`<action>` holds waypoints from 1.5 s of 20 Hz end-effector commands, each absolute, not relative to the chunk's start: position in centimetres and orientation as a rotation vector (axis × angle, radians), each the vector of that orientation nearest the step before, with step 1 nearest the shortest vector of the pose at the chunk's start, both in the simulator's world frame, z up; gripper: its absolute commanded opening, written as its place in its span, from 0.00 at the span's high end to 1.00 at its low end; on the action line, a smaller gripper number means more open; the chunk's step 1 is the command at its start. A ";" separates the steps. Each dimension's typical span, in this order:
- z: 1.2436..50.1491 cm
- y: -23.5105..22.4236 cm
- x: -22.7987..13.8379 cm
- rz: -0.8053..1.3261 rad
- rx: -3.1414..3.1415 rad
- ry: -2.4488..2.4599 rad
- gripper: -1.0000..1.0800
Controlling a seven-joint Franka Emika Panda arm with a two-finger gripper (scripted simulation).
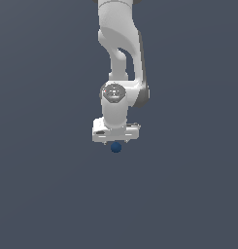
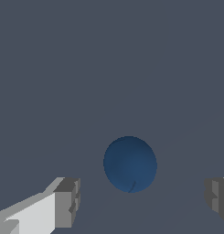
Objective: Pick up the object and move it to a goal position.
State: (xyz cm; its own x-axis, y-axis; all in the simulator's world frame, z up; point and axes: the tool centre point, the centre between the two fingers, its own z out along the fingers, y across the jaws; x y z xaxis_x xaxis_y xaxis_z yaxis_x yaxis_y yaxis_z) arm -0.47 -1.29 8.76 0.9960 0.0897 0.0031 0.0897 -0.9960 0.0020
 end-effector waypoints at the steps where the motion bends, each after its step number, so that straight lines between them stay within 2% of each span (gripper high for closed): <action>1: 8.2 -1.3 -0.7 0.001 3.138 0.151 0.04; 7: 7.7 -1.3 -0.7 0.000 3.138 0.147 0.04; 16: 3.8 -1.3 -0.9 0.000 3.138 0.151 0.04; 21: 3.1 -1.3 -0.8 0.000 3.138 0.152 0.04; 22: 3.1 -1.3 -0.8 0.000 3.138 0.152 1.00; 30: 3.1 -1.3 -0.8 0.000 3.138 0.152 1.00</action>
State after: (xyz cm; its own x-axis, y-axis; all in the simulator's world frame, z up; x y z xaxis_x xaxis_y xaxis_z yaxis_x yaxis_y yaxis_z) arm -0.77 -1.30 3.16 0.9954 0.0961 0.0001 0.0961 -0.9954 0.0002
